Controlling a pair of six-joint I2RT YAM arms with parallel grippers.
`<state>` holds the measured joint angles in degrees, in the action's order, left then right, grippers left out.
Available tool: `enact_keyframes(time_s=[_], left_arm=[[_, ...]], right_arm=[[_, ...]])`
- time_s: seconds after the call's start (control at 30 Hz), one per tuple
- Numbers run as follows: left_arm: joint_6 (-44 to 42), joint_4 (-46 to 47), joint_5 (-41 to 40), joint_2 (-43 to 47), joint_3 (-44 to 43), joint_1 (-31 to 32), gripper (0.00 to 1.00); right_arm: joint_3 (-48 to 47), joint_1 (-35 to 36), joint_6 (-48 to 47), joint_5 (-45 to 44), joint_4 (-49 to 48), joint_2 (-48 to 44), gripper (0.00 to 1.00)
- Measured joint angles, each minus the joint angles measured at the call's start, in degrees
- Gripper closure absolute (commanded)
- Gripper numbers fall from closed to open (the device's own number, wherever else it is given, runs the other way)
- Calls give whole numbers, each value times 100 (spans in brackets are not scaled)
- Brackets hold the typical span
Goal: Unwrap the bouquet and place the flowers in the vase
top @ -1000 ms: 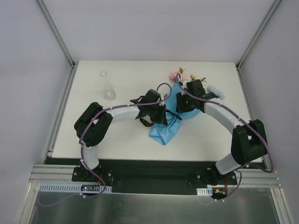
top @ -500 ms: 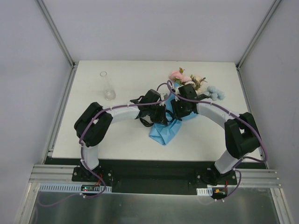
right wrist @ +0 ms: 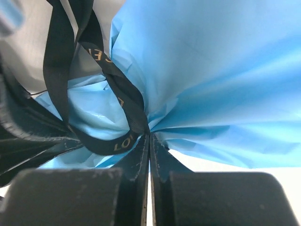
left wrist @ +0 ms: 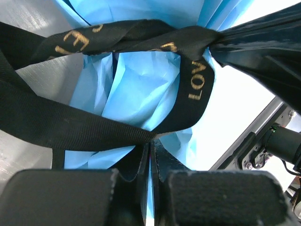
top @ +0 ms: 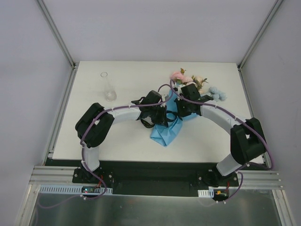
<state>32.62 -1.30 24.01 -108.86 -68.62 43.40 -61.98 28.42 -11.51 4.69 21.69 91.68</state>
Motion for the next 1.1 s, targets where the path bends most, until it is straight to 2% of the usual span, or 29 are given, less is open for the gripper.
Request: enact_keyframes(time_s=[0.37, 0.63, 0.83, 1.1], left_arm=[[11, 37, 122, -155, -2, -48, 100], [11, 39, 153, -173, -13, -68, 100], [11, 35, 240, -260, -79, -70, 100], [13, 28, 269, -345, -133, -70, 100]], right_arm=[[-4, -105, 199, -79, 188, -704, 99], [-160, -745, 564, 83, 487, -1633, 99], [-1300, -804, 608, -212, 1193, -2531, 99], [-2940, -820, 514, -1257, 1596, -3733, 99]])
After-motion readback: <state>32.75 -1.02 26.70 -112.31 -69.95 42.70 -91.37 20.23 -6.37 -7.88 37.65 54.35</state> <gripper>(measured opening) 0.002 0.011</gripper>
